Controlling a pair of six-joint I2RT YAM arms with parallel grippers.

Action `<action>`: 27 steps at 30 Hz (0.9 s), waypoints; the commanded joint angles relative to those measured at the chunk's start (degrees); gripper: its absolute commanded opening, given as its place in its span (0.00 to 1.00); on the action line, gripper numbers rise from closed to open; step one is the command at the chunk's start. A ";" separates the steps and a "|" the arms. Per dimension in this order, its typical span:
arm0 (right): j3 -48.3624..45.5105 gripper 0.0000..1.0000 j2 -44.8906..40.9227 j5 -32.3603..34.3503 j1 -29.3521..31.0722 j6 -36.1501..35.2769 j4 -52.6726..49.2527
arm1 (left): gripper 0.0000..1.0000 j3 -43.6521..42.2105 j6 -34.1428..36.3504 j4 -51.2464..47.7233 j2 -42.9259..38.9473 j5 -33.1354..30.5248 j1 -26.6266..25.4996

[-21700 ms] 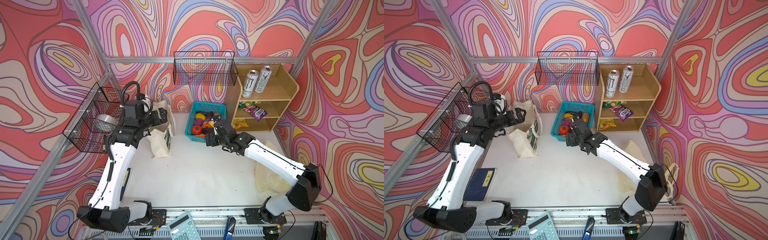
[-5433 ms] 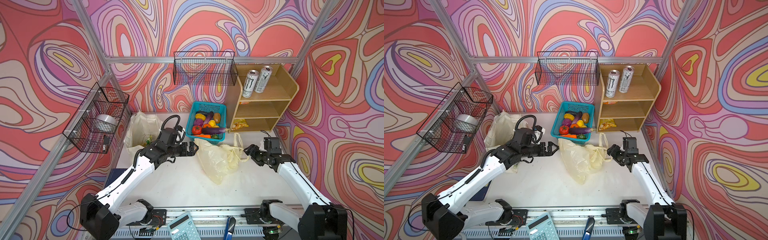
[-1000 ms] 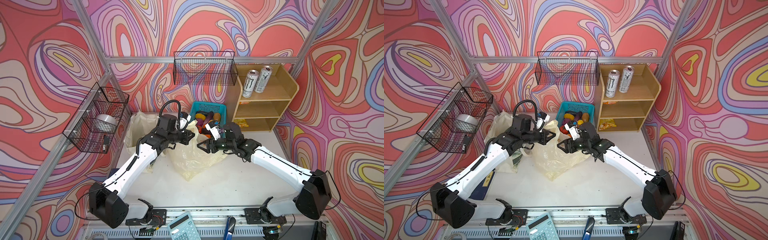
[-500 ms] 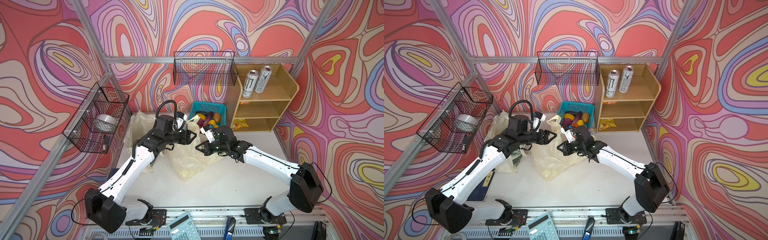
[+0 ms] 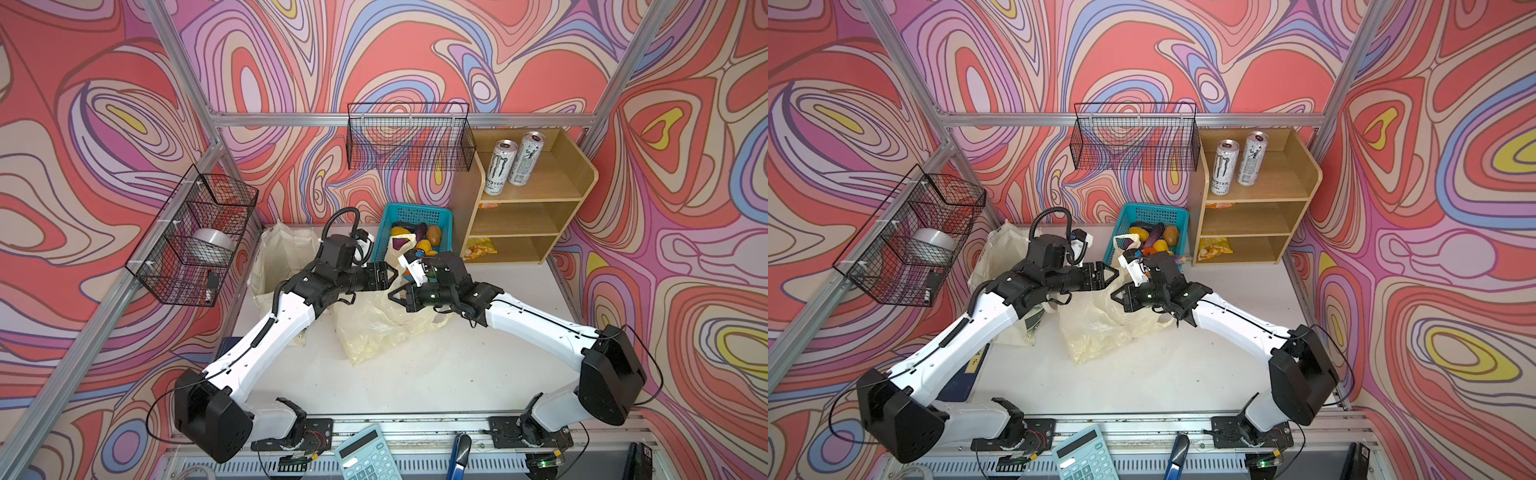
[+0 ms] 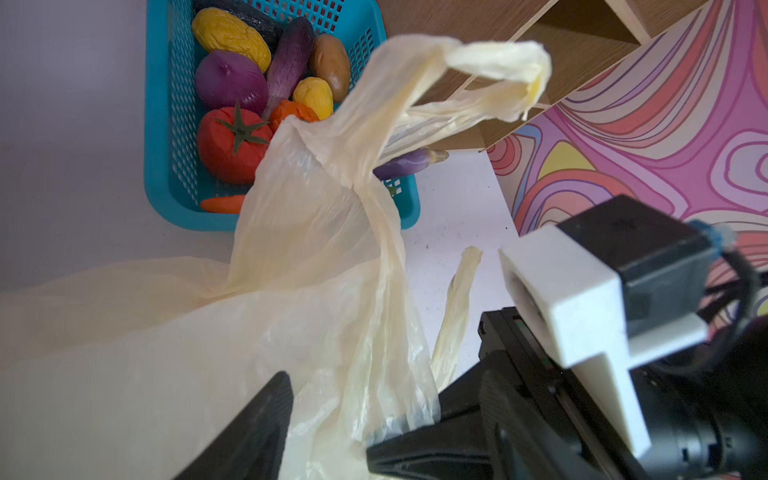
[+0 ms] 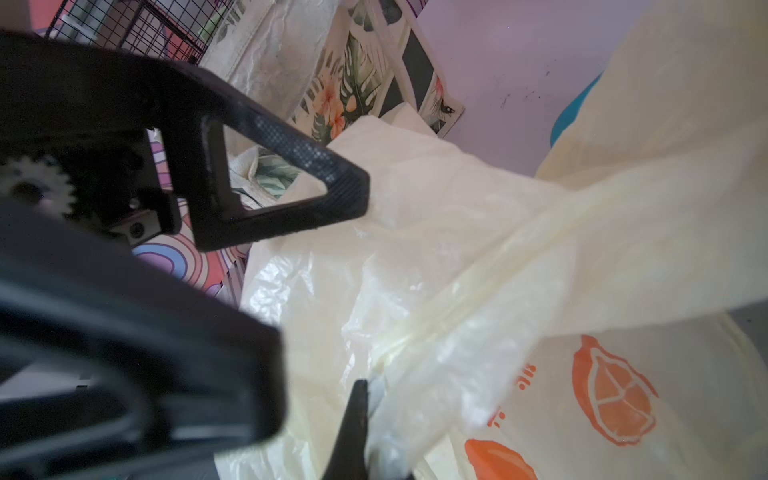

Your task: Place the mixed food into the grocery bags and tie them

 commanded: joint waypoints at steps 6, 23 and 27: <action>-0.45 0.00 0.06 0.53 0.57 0.46 2.17 | 0.81 5.77 0.56 -3.24 6.76 -1.81 -1.36; -1.36 0.46 -1.51 2.34 0.57 -0.19 0.04 | 0.00 8.54 4.95 -7.11 10.48 -2.87 -2.88; -2.46 0.61 -6.87 6.95 0.32 -1.89 -3.89 | 0.00 6.24 6.64 -5.10 6.83 -2.71 -1.26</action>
